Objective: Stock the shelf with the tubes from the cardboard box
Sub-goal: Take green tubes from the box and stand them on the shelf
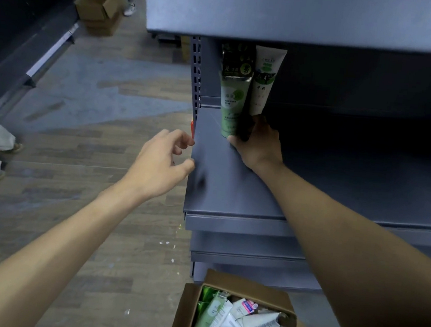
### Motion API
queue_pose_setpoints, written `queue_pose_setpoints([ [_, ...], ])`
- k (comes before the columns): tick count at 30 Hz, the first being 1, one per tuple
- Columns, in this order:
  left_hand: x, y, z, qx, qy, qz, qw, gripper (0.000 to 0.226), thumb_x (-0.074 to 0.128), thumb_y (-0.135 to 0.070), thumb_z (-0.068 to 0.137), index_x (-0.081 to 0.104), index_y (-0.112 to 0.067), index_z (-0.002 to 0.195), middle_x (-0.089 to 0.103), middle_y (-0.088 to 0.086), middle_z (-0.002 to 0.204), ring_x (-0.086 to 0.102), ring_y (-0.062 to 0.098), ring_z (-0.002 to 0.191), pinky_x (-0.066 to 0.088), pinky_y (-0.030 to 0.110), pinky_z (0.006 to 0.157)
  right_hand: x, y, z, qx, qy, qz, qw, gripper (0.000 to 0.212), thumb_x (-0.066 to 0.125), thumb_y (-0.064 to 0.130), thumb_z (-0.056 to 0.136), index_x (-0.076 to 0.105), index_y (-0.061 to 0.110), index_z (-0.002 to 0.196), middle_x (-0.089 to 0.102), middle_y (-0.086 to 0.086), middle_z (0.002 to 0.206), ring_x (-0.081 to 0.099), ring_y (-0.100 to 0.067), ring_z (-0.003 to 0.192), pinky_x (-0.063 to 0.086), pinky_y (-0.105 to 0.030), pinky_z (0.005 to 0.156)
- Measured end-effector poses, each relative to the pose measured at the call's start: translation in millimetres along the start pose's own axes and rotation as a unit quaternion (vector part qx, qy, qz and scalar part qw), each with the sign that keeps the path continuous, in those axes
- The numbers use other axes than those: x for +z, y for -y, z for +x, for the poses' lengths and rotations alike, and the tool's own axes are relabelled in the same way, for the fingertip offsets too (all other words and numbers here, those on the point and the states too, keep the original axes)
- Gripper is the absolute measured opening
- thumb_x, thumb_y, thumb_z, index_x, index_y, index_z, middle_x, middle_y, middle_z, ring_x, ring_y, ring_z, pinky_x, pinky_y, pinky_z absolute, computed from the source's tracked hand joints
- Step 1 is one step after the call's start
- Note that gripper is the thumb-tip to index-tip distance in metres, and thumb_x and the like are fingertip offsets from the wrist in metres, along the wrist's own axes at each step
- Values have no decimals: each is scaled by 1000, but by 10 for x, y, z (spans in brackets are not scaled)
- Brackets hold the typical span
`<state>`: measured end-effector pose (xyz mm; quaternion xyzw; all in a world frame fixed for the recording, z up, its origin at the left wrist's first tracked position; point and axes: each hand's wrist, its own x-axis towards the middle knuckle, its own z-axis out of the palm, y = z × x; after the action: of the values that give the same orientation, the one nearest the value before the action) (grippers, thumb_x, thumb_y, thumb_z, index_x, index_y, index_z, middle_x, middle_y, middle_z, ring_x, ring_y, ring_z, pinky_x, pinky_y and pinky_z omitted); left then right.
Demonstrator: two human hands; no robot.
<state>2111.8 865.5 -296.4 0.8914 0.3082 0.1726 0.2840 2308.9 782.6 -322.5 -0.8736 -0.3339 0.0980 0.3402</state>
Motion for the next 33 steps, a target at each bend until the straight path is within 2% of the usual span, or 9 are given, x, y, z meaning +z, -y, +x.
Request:
queue_pose_setpoints([
  [4, 14, -108, -19, 18, 5, 5, 1000, 29, 66, -18, 82, 61, -17, 111, 58, -1, 103, 58, 16, 95, 46, 28, 82, -278, -9, -188, -23, 17, -56, 998, 58, 66, 44, 86, 49, 10, 130, 63, -9, 120, 61, -30, 110, 52, -40, 89],
  [9, 111, -299, -155, 50, 33, -4, 998, 32, 65, -18, 83, 61, -15, 114, 61, 1, 104, 59, 18, 97, 49, 31, 86, -563, -4, -492, -58, 28, -115, 991, 66, 67, 34, 88, 37, 11, 142, 60, -8, 126, 60, -30, 112, 52, -41, 90],
  [12, 171, -430, -275, 60, 52, 10, 997, 32, 64, -19, 83, 61, -14, 115, 61, 2, 104, 59, 18, 97, 48, 31, 85, -698, -41, -729, -46, 46, -103, 993, 68, 67, 34, 87, 37, 14, 144, 64, -6, 121, 62, -27, 109, 52, -42, 91],
  [18, 485, -814, -551, 85, 90, 17, 992, 35, 60, -29, 79, 57, -21, 113, 62, -5, 97, 62, 16, 84, 53, 41, 84, -1107, -528, -1411, -36, 46, -109, 992, 49, 66, 35, 88, 49, 18, 131, 63, 3, 109, 64, -19, 96, 55, -37, 85],
  [23, 1030, -1195, -1110, 147, 115, 90, 978, 36, 58, -28, 86, 51, -24, 121, 58, -5, 106, 62, 21, 95, 53, 40, 76, -1473, -1136, -1996, 8, 20, -81, 997, 36, 67, 36, 88, 54, 19, 117, 60, 7, 106, 60, -10, 90, 55, -36, 83],
  [29, 1893, -1288, -1937, 83, 233, 121, 961, 38, 58, -30, 87, 49, -26, 124, 57, -6, 112, 62, 24, 104, 51, 38, 78, -1524, -1878, -2626, 79, 64, -81, 992, 43, 68, 44, 85, 51, 22, 119, 61, 7, 110, 62, -16, 94, 53, -38, 83],
  [33, 2227, -1271, -2201, 50, 282, 129, 949, 43, 59, -30, 88, 48, -25, 128, 57, -4, 115, 60, 23, 105, 49, 37, 79, -1353, -2282, -2931, 100, 128, -90, 983, 44, 66, 46, 86, 49, 26, 121, 62, 7, 113, 63, -19, 100, 53, -41, 85],
])
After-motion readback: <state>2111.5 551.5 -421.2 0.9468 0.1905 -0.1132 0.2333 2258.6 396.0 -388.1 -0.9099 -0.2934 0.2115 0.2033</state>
